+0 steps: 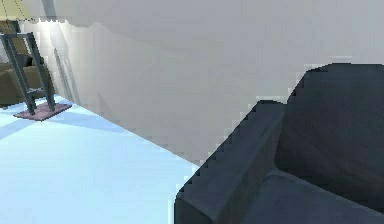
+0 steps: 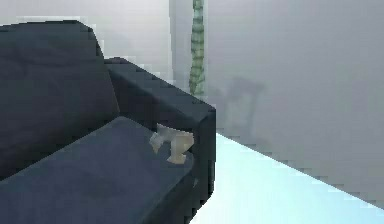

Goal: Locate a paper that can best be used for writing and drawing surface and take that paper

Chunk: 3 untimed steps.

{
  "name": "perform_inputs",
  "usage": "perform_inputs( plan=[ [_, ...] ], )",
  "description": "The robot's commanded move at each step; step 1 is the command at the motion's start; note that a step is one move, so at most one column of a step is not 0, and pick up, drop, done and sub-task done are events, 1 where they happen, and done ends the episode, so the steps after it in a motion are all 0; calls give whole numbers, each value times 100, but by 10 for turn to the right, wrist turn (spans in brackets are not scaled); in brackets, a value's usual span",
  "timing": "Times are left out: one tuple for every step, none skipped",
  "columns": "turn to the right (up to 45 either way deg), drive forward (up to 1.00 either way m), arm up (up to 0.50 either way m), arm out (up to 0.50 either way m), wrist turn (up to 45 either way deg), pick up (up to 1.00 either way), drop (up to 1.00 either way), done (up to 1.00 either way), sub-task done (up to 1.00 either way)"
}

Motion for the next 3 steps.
perform_inputs(
  plan=[
    [0,0,20,0,0,0,0,0,0],
    [0,0,0,46,0,0,0,0,0],
    [0,0,0,0,450,0,0,0,0]
  ],
)
